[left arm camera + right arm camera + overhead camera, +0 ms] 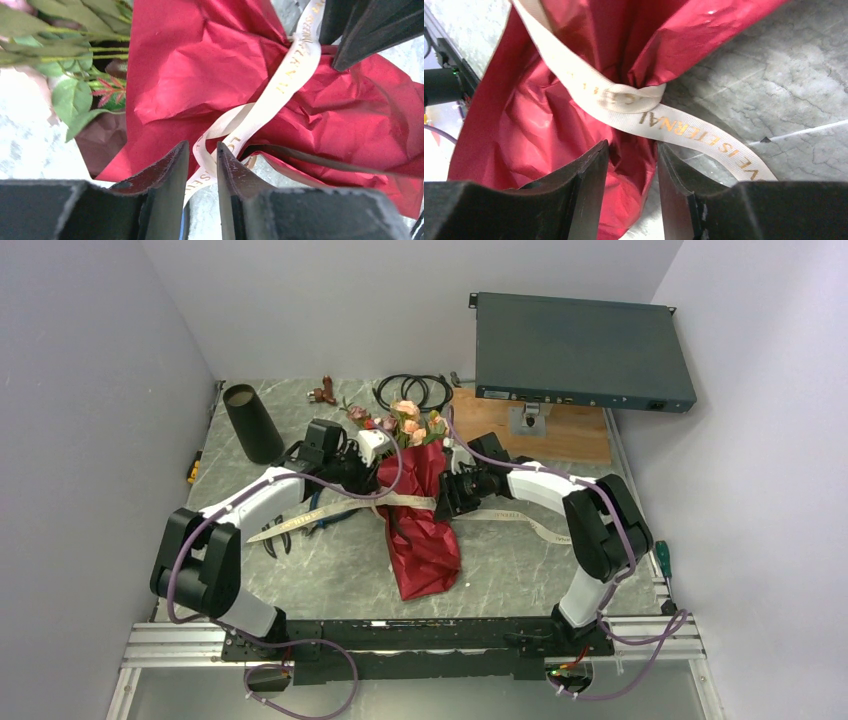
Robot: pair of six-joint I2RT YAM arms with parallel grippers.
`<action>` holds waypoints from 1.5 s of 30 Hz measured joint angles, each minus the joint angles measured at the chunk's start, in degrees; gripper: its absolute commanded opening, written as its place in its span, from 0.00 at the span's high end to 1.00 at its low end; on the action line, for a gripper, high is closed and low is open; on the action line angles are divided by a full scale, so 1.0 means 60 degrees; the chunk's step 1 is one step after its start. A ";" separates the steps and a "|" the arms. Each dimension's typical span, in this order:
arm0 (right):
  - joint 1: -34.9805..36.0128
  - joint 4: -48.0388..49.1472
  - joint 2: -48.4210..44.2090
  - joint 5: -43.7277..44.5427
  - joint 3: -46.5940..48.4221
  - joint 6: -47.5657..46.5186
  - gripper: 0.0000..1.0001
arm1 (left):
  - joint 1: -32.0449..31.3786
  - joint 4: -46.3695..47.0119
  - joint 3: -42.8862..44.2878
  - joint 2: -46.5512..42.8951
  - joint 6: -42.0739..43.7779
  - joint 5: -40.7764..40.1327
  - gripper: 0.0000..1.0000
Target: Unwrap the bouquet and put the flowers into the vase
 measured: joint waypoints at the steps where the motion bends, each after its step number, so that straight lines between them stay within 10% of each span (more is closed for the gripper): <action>1: 0.0000 -0.0004 -0.0084 -0.0011 -0.0004 0.0011 0.55 | 0.0000 0.0000 0.0000 -0.0117 0.0229 0.0120 0.64; 26: 0.0025 -0.0113 -0.0557 -0.0211 0.0878 -0.0160 0.58 | -0.0270 -0.0958 0.1155 0.1286 0.3956 0.0984 0.71; 34: 0.0025 -0.0197 -0.0521 -0.0215 0.1184 -0.0361 0.59 | -0.0146 -0.1009 0.1155 0.1293 0.3621 0.1016 1.00; 45: 0.0058 -0.0004 0.0007 -0.0219 0.1840 -0.0586 0.59 | 0.0973 -0.0998 0.1304 0.1705 0.1027 0.2463 1.00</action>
